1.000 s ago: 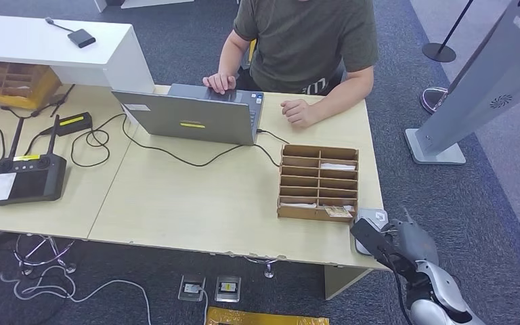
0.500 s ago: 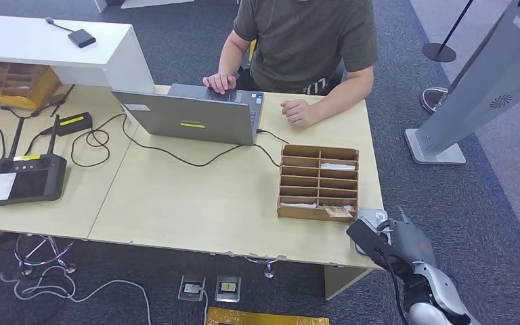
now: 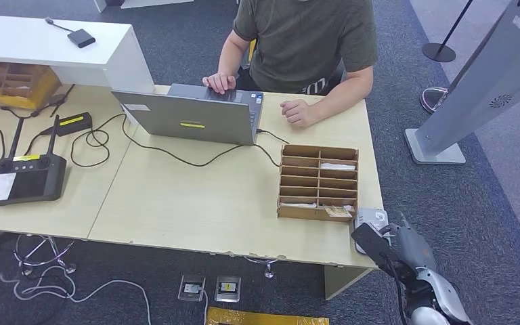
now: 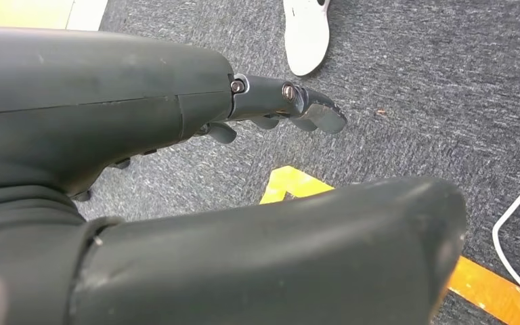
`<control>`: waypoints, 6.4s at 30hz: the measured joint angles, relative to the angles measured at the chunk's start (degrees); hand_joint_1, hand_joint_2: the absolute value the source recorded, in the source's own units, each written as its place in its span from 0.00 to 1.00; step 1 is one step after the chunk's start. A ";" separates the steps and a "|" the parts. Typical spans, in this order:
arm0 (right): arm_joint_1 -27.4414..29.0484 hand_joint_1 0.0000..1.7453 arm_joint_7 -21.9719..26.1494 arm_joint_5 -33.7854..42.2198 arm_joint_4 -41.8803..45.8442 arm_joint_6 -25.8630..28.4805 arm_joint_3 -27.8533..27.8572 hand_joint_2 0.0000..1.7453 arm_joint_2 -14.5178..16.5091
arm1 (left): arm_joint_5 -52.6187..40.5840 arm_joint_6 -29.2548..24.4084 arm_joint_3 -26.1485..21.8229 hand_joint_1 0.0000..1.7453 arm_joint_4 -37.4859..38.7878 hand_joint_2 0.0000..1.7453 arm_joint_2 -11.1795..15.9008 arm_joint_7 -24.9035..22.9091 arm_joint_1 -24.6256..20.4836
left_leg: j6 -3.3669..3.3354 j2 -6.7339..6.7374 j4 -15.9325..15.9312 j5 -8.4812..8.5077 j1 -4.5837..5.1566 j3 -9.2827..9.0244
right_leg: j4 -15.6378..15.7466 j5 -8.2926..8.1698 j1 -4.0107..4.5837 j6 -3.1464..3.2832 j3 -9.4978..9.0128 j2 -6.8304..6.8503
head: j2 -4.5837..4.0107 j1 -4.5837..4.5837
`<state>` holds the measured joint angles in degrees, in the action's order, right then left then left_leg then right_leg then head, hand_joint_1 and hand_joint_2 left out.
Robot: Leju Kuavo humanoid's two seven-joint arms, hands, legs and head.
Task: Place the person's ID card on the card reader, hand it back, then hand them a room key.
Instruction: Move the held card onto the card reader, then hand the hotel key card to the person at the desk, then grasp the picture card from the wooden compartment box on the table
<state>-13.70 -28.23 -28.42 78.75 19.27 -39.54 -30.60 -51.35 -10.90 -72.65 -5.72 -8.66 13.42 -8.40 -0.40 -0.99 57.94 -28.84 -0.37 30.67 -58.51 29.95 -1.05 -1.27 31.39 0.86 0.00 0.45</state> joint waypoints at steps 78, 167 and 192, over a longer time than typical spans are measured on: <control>-19.88 1.00 0.70 -27.25 5.28 -7.84 -2.43 1.00 14.60 | 0.29 -4.28 -0.02 0.00 -0.03 0.00 -0.99 -3.57 -0.20 | 0.03 0.12 -0.01 0.03 -0.04 0.04 | -0.04 -0.08 0.03 -0.01 0.00 -0.20 | 0.00 0.01; -7.06 0.00 -8.24 -36.60 4.71 1.64 -9.02 1.00 7.94 | 6.04 -6.03 -0.05 0.00 -0.01 0.00 -0.76 -0.46 -0.01 | 0.07 0.22 0.00 0.00 -0.03 -0.03 | -0.01 -0.08 0.03 -0.01 0.05 -0.35 | 0.00 0.01; -3.39 0.00 -8.92 -47.78 0.69 -0.43 -8.52 1.00 12.08 | 4.52 -3.90 -0.04 0.00 -0.01 0.00 -0.71 -0.22 -0.01 | 0.07 0.22 0.00 0.00 -0.04 -0.04 | -0.01 -0.08 0.03 -0.01 0.04 -0.35 | 0.00 0.02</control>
<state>-17.10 -37.15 -76.20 79.44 18.84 -48.06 -18.52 -46.82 -14.79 -72.70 -5.73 -9.37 13.20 -8.42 -0.33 -0.77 57.94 -28.84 -0.41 30.63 -58.52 29.87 -1.02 -1.28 31.43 0.51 0.00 0.46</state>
